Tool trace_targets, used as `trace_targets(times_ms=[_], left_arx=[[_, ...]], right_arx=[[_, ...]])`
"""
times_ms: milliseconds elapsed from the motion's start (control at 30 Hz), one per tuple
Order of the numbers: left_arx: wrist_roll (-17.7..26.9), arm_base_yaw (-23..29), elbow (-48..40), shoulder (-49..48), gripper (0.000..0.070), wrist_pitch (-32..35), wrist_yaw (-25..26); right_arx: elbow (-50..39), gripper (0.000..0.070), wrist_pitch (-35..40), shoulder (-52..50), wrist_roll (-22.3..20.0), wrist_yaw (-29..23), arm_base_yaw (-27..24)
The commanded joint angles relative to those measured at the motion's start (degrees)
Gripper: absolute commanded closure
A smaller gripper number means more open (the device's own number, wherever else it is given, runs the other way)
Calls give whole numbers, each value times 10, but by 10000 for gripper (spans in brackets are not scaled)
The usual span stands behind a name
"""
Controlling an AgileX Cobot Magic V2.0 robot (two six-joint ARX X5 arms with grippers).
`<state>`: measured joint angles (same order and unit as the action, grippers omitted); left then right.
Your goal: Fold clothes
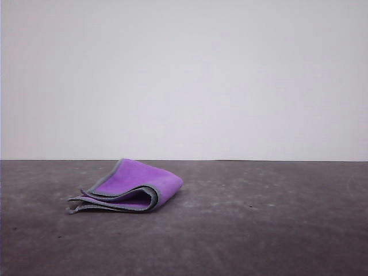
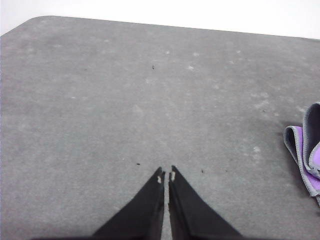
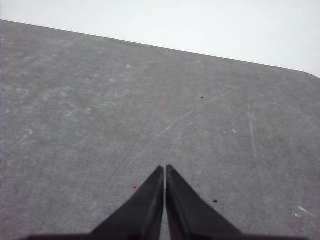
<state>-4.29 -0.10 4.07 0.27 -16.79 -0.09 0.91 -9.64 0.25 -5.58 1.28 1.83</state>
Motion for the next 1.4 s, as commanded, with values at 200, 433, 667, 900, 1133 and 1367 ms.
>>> trace_targets(times_ms=[200,433,667,900,1133,1367], left_arx=[[-3,8,-34,-1,700,61,-35],[-3,8,-34,-1,700,62,-30],[-3,8,-34,-1,700,62,-29],[-3,8,-34,-1,700,62,-29],[-3,8,-34,-1,700,62,-29],[-3,8,-34,3,700,61,-29]], right_arx=[[-2,700,6,0,6,-1,-1],[-2,700,6,0,6,1,-1],[-2,700,6,0,6,1,-1],[-2,700,7,0,6,0,-1],[-2,700,6,1,6,2,-10],[-2,700,7,6,6,1,-9]])
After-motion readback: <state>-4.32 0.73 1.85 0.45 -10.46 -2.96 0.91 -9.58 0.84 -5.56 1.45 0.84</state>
